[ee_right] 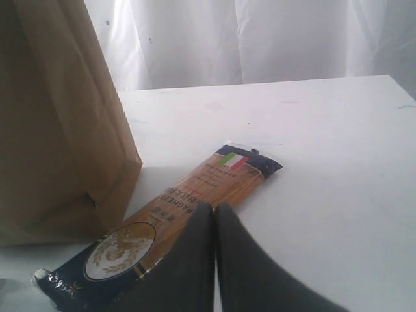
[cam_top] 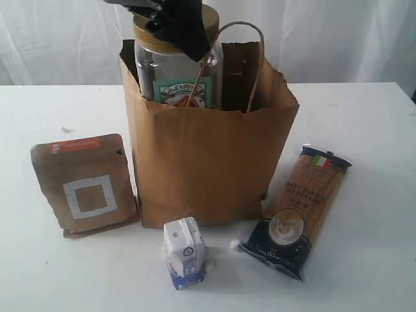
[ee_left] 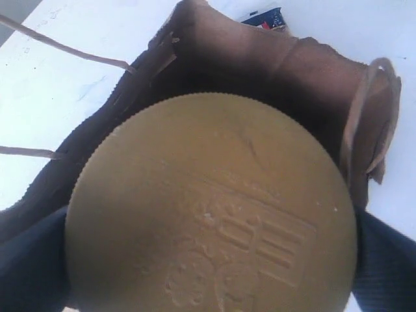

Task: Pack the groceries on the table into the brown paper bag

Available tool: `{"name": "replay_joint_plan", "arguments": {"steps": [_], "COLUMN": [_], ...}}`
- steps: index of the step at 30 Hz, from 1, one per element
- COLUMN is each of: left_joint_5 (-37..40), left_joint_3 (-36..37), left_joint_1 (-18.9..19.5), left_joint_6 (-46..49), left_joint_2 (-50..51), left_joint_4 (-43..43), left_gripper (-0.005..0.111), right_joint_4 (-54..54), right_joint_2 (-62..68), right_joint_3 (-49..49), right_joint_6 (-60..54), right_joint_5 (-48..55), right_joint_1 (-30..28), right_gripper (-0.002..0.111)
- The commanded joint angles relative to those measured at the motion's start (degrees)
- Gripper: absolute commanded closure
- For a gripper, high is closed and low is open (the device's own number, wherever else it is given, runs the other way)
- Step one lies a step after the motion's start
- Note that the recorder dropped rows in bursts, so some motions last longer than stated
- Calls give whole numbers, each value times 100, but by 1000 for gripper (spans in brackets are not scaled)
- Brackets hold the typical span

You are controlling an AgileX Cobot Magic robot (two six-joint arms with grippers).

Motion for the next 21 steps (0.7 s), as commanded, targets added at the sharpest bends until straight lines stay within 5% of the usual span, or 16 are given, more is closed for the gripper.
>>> {"name": "replay_joint_plan", "arguments": {"steps": [1, 7, 9, 14, 18, 21], "left_joint_5": [514, 514, 514, 514, 514, 514], "left_joint_3": [-62, -62, -62, -62, -62, -62], "left_joint_1": [-29, -29, -29, -29, -29, -29], "left_joint_6": [-50, -50, -50, -11, 12, 66], "left_joint_2": [-117, -105, -94, -85, -85, -85], "left_joint_4": [-103, -192, -232, -332, -411, -411], "left_gripper": [1, 1, 1, 1, 1, 1], "right_joint_4": [-59, 205, 1293, 1579, 1136, 1568], "right_joint_2": [-32, -32, -32, -32, 256, 1761], "right_joint_3": [13, 13, 13, -12, -1507, -2811], "right_joint_6": [-30, 190, 1046, 2488, 1517, 211], "right_joint_5": [-45, -208, -747, -1847, -400, 1150], "right_joint_1": [-17, -17, -17, -4, 227, 483], "right_gripper": [108, 108, 108, 108, 108, 108]}}
